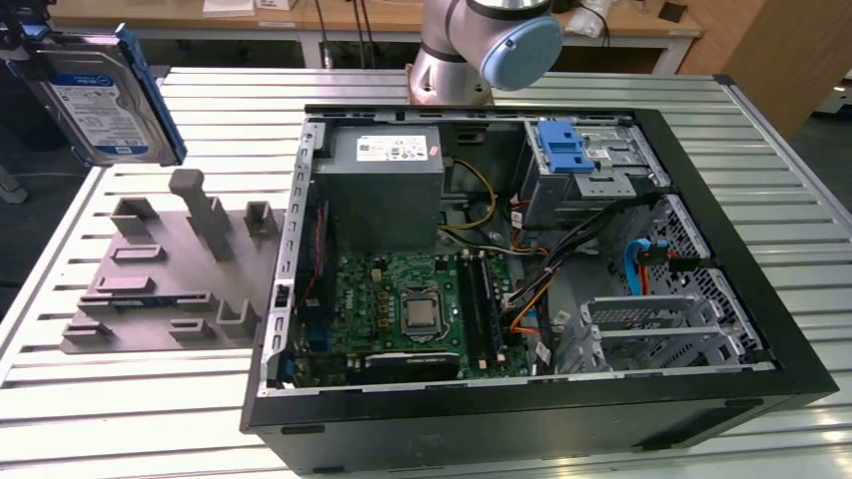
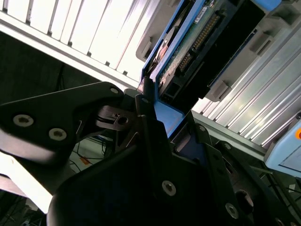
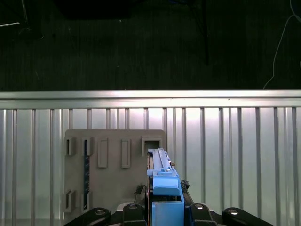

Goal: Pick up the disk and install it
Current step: 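Pick up the disk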

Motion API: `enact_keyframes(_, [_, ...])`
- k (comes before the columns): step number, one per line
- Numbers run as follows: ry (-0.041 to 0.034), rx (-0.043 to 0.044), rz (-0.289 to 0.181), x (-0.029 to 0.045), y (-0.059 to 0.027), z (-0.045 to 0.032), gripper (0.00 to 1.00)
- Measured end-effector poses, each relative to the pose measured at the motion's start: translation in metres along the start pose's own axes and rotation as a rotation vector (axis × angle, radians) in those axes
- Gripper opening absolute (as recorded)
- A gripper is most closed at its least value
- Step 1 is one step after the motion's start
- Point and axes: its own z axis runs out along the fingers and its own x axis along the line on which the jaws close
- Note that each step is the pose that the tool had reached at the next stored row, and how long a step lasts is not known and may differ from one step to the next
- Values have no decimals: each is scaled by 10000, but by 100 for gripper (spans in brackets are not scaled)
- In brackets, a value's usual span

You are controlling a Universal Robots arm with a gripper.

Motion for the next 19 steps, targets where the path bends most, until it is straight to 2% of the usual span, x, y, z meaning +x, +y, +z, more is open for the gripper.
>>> enact_keyframes(13, [0, 0, 0, -1, 1, -41, 36])
enact_keyframes(19, [0, 0, 0, -3, 2, -103, 36])
